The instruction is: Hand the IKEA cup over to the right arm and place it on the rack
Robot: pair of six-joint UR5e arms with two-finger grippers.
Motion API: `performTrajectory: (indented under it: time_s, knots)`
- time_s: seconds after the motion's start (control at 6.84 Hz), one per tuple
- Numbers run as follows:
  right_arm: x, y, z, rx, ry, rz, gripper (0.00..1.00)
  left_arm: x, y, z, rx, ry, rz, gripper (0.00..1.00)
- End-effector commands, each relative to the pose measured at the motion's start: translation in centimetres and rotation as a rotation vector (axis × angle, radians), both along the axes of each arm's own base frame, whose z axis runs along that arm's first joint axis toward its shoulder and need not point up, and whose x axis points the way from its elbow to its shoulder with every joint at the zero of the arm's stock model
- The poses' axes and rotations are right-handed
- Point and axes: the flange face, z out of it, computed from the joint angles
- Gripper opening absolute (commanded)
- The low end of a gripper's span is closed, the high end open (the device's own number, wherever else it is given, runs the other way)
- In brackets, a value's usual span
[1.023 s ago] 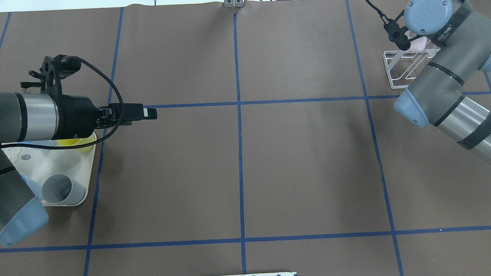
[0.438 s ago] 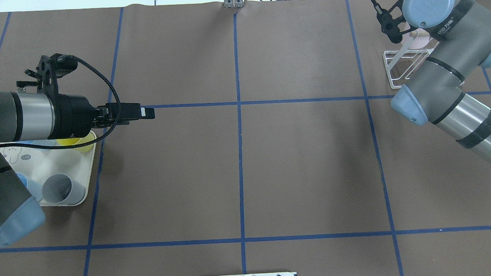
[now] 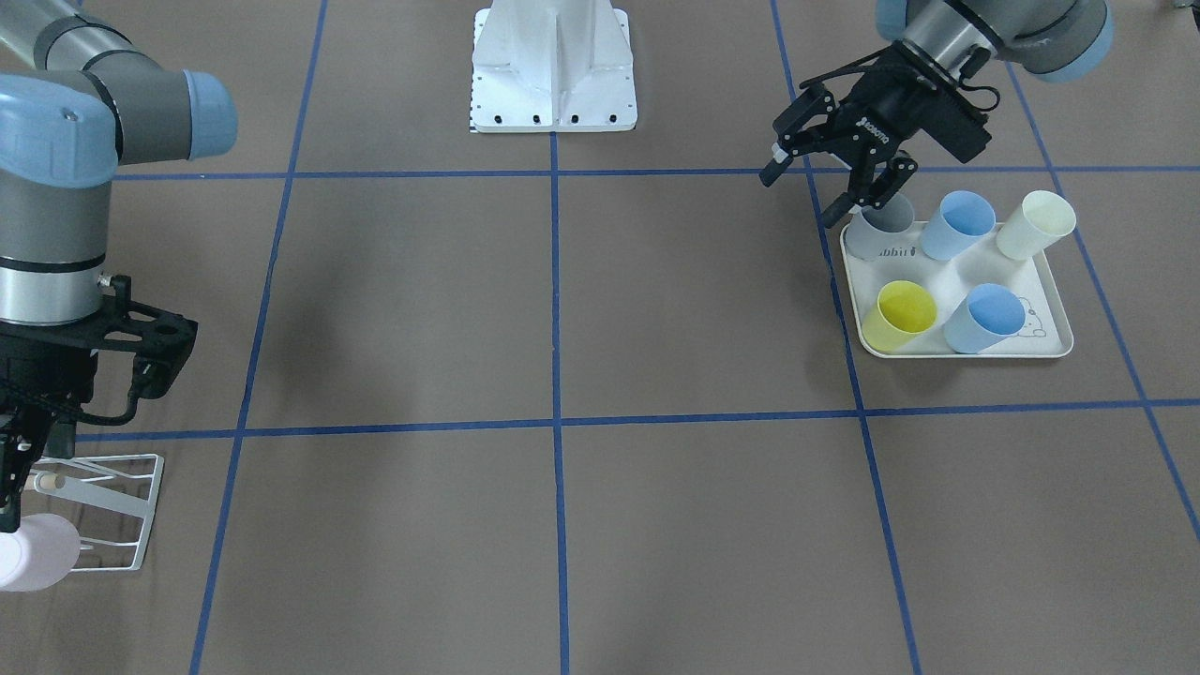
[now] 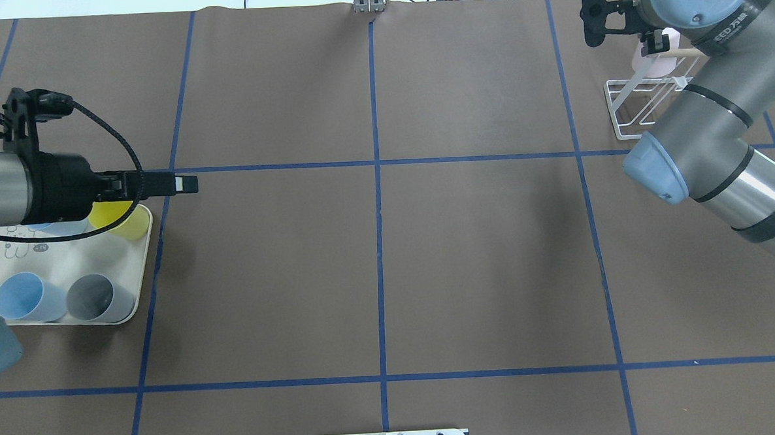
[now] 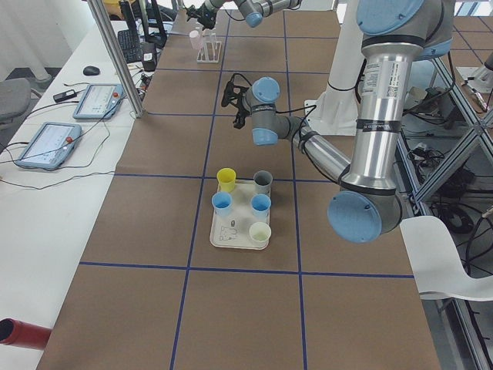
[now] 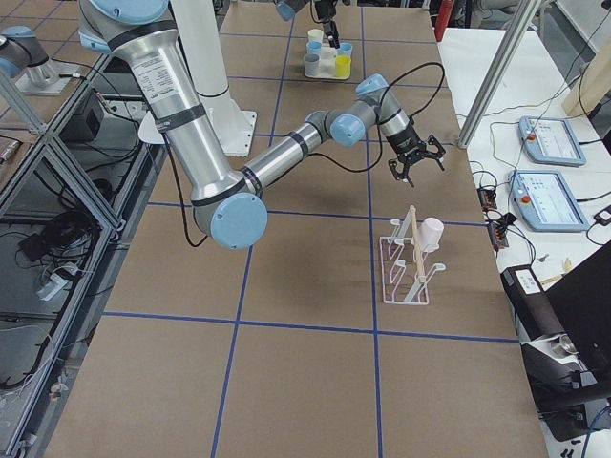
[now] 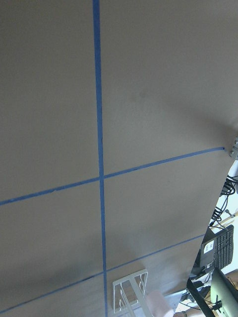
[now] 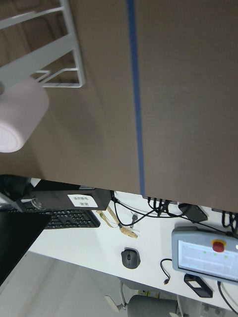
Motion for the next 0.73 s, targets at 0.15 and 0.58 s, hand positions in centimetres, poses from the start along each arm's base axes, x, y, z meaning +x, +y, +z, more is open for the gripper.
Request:
performTrajectory:
  time_s: [0.15, 0.58]
  knots:
    - [-5.9, 8.2, -7.0, -0.239, -0.647, 0.342, 1.0, -5.9, -1.5, 6.8, 0.184, -0.29, -0.02, 1.0]
    - [-13.4, 13.9, -13.1, -0.41, -1.011, 0.409, 1.0, -6.3, -4.0, 13.0, 0.222, -0.389, -0.006, 1.0]
